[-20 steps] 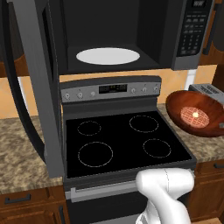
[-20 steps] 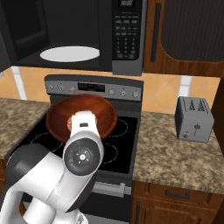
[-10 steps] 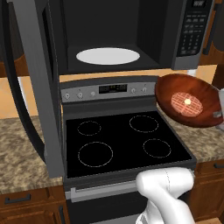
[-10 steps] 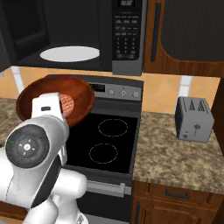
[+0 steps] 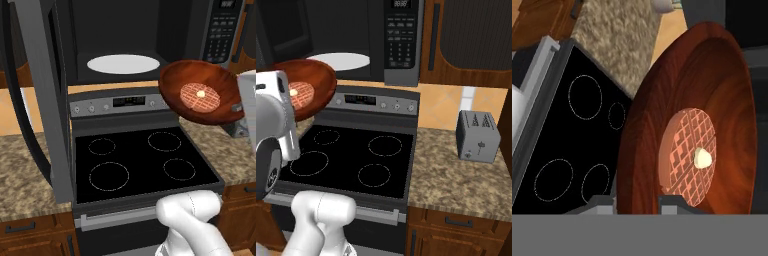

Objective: Open the microwave, place the bowl with waffle inside the microwave, then close the microwave door and turn it on.

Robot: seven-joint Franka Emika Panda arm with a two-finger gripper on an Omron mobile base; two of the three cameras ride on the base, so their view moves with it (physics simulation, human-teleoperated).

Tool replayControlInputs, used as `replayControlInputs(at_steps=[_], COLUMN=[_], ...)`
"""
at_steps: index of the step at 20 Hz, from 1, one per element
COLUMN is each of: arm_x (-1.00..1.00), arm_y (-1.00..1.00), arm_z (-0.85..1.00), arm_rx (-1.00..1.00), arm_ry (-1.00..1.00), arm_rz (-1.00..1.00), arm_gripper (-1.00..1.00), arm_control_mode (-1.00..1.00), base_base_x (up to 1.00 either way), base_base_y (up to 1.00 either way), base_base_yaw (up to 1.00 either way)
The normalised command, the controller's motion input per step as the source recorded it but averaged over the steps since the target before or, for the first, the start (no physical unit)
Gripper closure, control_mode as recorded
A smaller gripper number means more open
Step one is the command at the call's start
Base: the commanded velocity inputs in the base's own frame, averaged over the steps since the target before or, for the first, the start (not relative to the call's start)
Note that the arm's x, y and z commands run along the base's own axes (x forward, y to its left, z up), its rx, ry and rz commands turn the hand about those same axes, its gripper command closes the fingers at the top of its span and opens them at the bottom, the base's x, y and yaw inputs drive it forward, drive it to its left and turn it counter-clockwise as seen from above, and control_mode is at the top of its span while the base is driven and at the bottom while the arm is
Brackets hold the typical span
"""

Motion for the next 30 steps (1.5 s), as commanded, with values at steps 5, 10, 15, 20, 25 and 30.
replayControlInputs(at_steps=[5, 10, 15, 20, 25, 30], arm_x=[0.44, 0.66, 0.62, 0.63, 0.70, 0.75], arm_y=[0.73, 0.25, 0.16, 0.22, -0.01, 0.11], arm_z=[0.43, 0.27, 0.02, -0.01, -0.08, -0.07], arm_rx=[-0.12, 0.06, 0.13, 0.05, 0.04, 0.00], arm_ry=[0.06, 0.00, -0.04, -0.01, -0.01, 0.06], arm_rz=[-0.10, -0.20, -0.18, -0.02, 0.00, 0.00], arm_gripper=[1.00, 1.00, 1.00, 1.00, 1.00, 1.00], arm_control_mode=[-1.00, -1.00, -1.00, -1.00, -1.00, -1.00], base_base_x=[0.00, 0.00, 0.00, 0.00, 0.00, 0.00], base_base_y=[0.00, 0.00, 0.00, 0.00, 0.00, 0.00], base_base_yaw=[0.00, 0.00, 0.00, 0.00, 0.00, 0.00])
